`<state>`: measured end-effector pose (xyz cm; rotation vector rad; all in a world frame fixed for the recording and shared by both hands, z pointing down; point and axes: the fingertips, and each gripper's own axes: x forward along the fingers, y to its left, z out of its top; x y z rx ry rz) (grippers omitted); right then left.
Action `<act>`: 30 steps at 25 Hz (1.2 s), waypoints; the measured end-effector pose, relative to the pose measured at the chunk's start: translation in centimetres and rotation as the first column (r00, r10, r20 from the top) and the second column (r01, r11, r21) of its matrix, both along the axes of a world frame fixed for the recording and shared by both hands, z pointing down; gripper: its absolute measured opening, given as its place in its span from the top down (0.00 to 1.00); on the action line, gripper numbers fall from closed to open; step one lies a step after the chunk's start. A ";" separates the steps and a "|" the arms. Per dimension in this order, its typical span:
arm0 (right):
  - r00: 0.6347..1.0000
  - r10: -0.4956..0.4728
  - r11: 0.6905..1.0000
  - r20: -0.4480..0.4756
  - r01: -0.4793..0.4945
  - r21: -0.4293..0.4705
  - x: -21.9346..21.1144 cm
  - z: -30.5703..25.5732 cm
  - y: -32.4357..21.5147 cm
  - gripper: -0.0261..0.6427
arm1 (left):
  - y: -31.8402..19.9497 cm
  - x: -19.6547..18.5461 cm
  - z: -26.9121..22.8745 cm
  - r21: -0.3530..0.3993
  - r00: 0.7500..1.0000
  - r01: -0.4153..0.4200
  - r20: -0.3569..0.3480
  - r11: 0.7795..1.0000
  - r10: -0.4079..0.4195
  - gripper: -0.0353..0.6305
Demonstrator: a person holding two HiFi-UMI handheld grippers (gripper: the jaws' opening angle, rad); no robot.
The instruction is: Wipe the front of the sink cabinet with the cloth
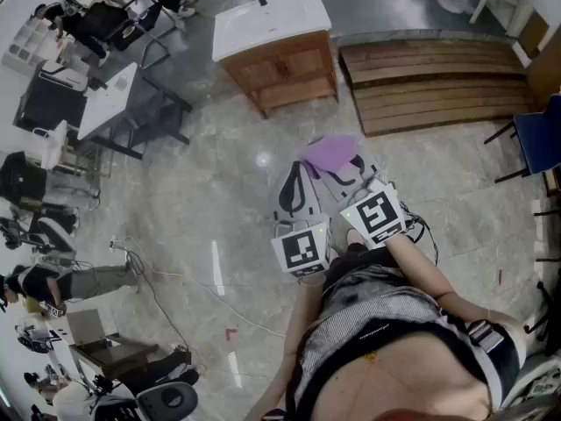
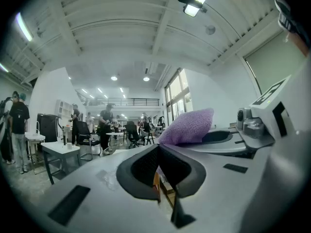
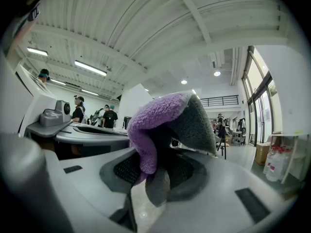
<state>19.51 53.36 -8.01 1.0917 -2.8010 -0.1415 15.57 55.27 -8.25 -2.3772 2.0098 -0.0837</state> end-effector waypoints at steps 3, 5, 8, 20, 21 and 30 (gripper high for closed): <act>1.000 -0.004 1.000 0.016 0.004 0.004 1.0 -0.1 -0.1 0.69 | 0.0 0.9 0.1 -0.001 1.000 0.001 0.002 1.000 -0.001 0.95; 0.999 -0.018 1.000 0.032 0.018 -0.001 1.4 0.2 0.0 0.69 | 0.1 1.4 0.3 -0.004 1.000 0.001 -0.001 1.000 -0.001 0.95; 0.999 -0.036 0.999 0.040 0.037 -0.021 1.8 0.4 0.2 0.69 | 0.4 1.7 0.6 -0.008 1.000 0.013 -0.007 1.000 -0.013 0.95; 0.994 -0.096 0.994 0.047 0.099 -0.054 -0.9 1.2 -0.2 0.69 | -0.5 -1.4 1.0 -0.034 0.997 0.062 -0.039 0.997 -0.063 0.95; 0.994 -0.095 0.994 0.047 0.097 -0.053 -1.3 1.2 -0.5 0.69 | -0.7 -1.8 1.0 -0.032 0.997 0.063 -0.042 0.998 -0.064 0.95; 0.998 -0.054 0.997 0.039 0.056 -0.046 -6.5 0.9 -4.6 0.69 | -5.2 -7.6 0.8 -0.013 0.998 0.040 -0.046 0.999 -0.041 0.95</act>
